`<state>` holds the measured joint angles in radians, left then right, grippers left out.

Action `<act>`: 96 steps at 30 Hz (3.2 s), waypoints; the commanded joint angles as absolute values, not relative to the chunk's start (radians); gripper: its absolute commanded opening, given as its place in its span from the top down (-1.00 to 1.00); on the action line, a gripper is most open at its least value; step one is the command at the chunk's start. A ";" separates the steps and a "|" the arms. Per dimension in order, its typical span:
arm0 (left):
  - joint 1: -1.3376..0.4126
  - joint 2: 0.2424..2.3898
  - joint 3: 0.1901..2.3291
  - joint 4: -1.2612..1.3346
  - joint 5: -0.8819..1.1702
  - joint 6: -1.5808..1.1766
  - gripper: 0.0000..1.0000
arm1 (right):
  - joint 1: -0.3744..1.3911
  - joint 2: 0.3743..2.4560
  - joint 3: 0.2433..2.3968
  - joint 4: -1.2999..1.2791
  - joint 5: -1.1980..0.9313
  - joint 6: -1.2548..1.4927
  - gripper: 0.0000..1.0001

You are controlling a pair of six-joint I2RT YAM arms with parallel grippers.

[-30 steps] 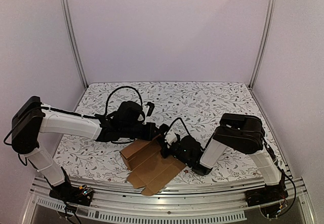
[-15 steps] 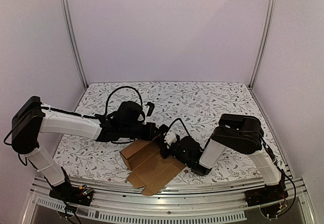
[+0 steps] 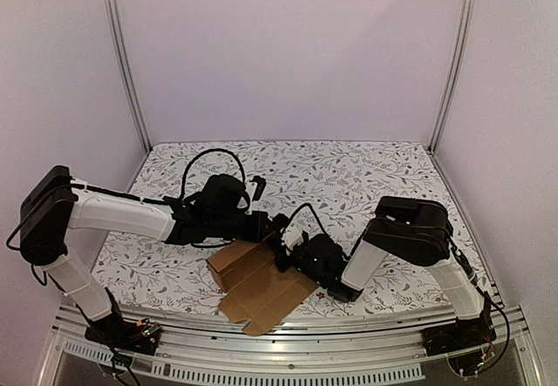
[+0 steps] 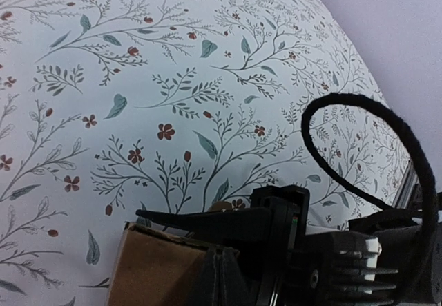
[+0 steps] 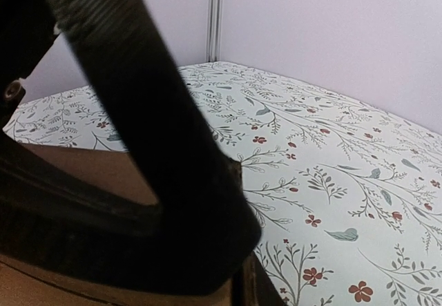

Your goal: Fold the paper box

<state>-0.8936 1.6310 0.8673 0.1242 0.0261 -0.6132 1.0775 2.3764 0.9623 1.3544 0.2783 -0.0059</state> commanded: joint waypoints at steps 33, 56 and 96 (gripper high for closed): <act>-0.887 1.649 0.882 0.074 0.009 -0.610 1.00 | 1.074 2.302 0.864 1.404 0.241 -0.029 0.09; -0.887 1.635 0.886 0.061 0.003 -0.589 1.00 | 1.054 1.737 0.538 0.816 0.158 0.209 -0.55; -0.897 1.446 0.999 -0.475 -0.110 -0.542 -0.26 | 1.020 1.482 0.646 -0.080 -0.126 0.713 -0.89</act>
<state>-0.8883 1.4647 0.9630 -0.3275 -0.0692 -0.5648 1.0142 1.4643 0.6182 -0.0277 -0.1207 0.6651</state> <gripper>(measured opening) 0.543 0.944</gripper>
